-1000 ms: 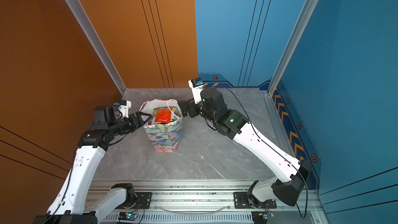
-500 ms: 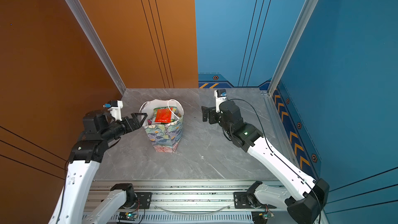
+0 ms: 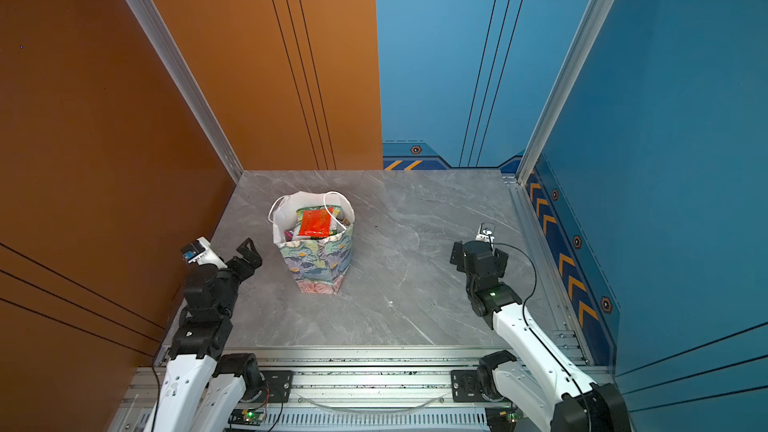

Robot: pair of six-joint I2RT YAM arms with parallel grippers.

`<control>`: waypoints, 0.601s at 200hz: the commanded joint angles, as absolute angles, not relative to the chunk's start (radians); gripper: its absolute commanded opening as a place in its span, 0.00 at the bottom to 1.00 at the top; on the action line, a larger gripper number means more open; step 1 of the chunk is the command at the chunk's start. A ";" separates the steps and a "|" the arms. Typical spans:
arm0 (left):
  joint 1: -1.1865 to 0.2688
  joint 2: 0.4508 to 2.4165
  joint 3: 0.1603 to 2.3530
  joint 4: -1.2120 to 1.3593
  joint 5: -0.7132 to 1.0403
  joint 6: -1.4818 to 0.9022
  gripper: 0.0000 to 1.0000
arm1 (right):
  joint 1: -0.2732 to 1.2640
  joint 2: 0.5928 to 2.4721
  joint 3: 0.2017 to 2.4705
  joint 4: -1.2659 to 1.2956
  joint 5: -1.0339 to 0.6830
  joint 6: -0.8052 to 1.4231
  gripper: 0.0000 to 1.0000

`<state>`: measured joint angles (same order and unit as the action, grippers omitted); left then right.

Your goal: Place the snacks into the paper bag

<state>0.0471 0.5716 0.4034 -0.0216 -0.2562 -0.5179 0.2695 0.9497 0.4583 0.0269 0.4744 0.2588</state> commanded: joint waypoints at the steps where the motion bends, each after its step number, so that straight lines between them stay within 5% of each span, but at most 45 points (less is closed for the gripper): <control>1: 0.052 0.683 0.344 0.224 -0.369 -0.541 0.98 | 0.240 0.983 0.394 0.297 0.566 0.174 1.00; 44: 0.049 0.940 0.253 0.503 -0.421 -0.333 0.98 | 0.191 1.172 0.318 0.637 0.589 0.091 1.00; 79: 0.032 1.151 0.240 0.677 -0.296 -0.085 0.98 | 0.125 1.353 0.306 0.867 0.472 0.060 1.00; 120: 0.054 1.300 0.226 0.930 -0.176 -0.087 0.98 | 0.133 1.564 0.284 1.114 0.362 0.001 1.00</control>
